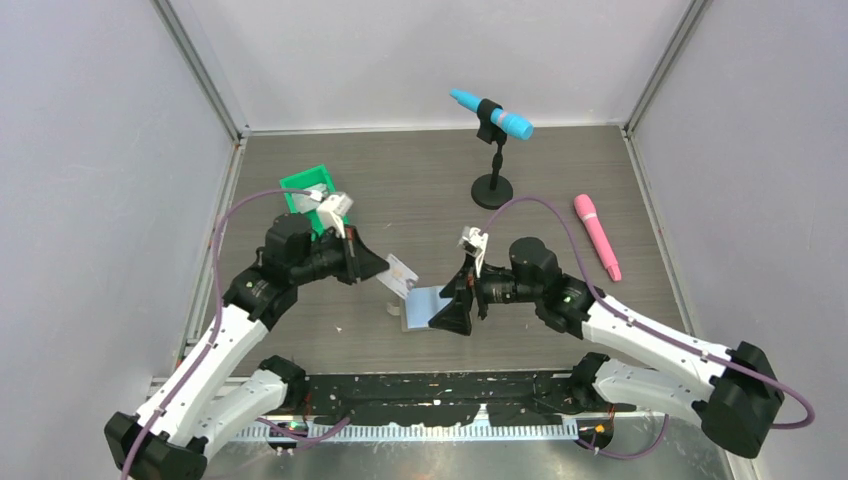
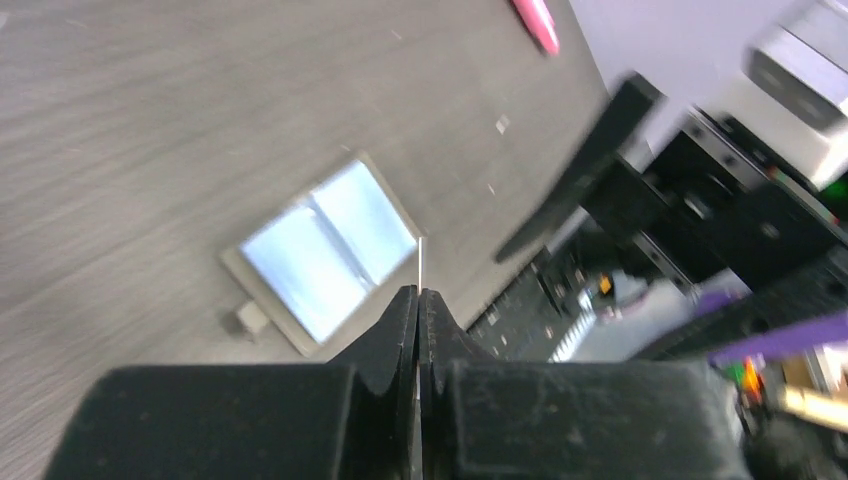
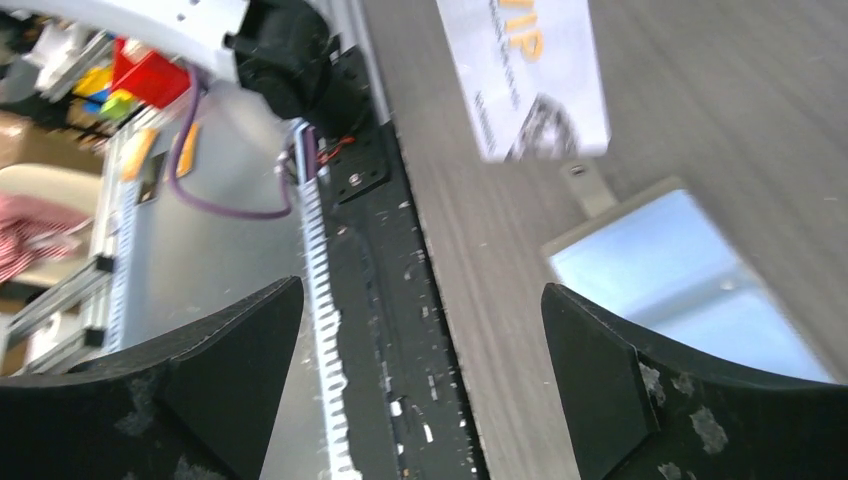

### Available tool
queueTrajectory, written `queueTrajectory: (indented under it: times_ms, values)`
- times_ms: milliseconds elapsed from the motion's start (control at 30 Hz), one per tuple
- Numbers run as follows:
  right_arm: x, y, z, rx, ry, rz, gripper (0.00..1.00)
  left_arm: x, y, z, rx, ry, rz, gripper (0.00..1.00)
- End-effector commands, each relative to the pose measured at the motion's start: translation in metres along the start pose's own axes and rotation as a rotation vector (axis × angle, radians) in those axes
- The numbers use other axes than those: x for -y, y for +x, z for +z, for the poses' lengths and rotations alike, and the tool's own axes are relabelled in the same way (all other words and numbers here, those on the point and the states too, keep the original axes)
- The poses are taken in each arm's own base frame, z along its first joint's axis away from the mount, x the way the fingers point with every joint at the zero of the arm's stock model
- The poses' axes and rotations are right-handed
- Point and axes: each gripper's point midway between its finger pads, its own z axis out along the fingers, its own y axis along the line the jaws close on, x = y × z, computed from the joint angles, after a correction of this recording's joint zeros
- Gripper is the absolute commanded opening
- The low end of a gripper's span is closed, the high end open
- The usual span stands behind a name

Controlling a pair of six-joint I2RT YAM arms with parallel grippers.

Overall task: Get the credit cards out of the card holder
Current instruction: Place the credit card in the storage box.

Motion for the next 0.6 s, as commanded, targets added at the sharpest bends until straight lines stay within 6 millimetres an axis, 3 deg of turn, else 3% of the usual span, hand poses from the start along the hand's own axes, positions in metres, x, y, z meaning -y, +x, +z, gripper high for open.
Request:
queueTrajectory:
  times_ms: [0,167,300,500,567]
  values:
    - [0.024,-0.036,-0.017,0.115,0.225,-0.077,0.98,-0.034,-0.052,-0.018,0.235,-0.204,-0.041,0.0]
    - [0.038,-0.044,-0.032,0.171,0.35,-0.095,0.99,-0.084,-0.089,-0.04,0.443,-0.446,-0.126,0.0]
    - [0.037,-0.053,-0.044,0.229,0.391,-0.105,0.99,-0.111,-0.117,-0.051,0.548,-0.529,-0.174,0.0]
    - [0.035,-0.06,-0.052,0.291,0.404,-0.098,0.99,-0.17,-0.157,-0.071,0.69,-0.709,-0.256,0.0]
    - [0.033,-0.065,-0.053,0.323,0.4,-0.093,0.99,-0.192,-0.162,-0.08,0.73,-0.773,-0.303,0.0]
